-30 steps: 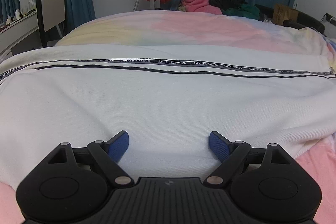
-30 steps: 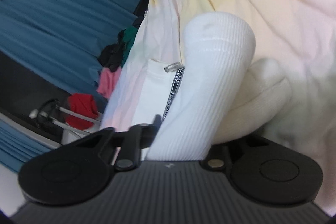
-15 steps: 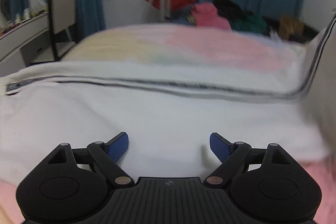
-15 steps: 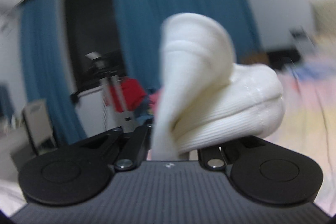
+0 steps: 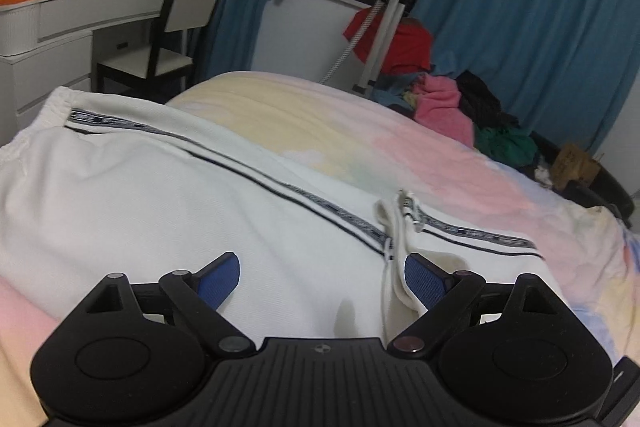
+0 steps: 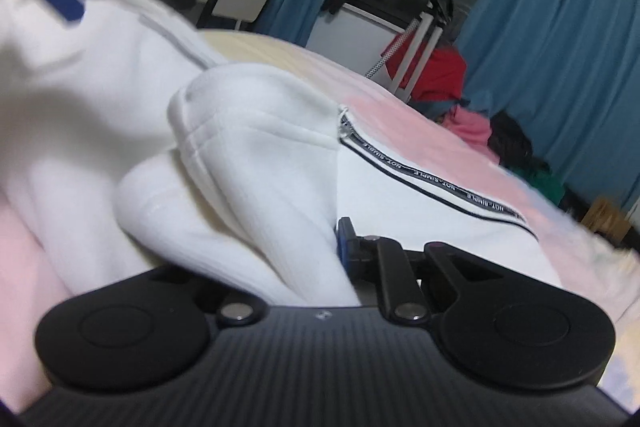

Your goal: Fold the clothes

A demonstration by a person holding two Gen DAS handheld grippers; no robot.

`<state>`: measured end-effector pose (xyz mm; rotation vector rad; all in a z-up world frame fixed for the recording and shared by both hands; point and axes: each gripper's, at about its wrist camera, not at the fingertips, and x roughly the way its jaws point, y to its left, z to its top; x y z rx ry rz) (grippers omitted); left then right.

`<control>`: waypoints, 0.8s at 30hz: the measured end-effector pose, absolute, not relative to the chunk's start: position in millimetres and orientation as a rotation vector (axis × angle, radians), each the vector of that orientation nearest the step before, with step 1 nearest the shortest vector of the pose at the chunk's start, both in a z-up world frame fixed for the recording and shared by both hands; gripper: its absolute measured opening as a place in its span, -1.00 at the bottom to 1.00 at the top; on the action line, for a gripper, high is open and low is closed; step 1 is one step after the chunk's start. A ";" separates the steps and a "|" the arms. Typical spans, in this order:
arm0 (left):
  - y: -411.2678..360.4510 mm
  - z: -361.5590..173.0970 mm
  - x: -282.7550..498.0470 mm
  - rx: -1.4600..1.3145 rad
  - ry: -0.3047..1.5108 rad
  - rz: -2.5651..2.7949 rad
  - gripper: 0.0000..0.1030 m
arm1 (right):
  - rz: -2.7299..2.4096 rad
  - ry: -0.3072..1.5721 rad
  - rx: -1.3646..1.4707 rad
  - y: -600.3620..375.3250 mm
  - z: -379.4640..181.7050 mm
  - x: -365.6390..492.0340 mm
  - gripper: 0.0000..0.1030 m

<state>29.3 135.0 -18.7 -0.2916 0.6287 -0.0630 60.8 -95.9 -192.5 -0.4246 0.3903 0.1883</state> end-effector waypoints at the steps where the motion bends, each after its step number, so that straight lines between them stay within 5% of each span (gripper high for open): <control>1: 135.0 -17.2 28.0 -0.299 0.618 -0.070 0.77 | 0.186 0.378 -0.409 -95.9 -187.5 56.0 -0.74; 11: 135.9 -26.9 29.5 -0.365 0.611 -0.148 0.79 | 0.259 0.403 -0.395 -59.6 -189.1 40.9 -0.62; 13: 134.4 -28.9 30.1 -0.376 0.609 -0.173 0.79 | 0.289 0.425 -0.358 -60.4 -180.7 36.4 -0.42; 17: 125.7 -25.4 24.0 -0.342 0.567 -0.185 0.79 | 0.374 0.459 -0.319 -64.0 -159.7 13.5 0.37; 24: 107.5 -30.0 18.5 -0.264 0.558 -0.220 0.65 | 0.336 0.508 -0.206 -89.2 -121.5 -21.8 0.45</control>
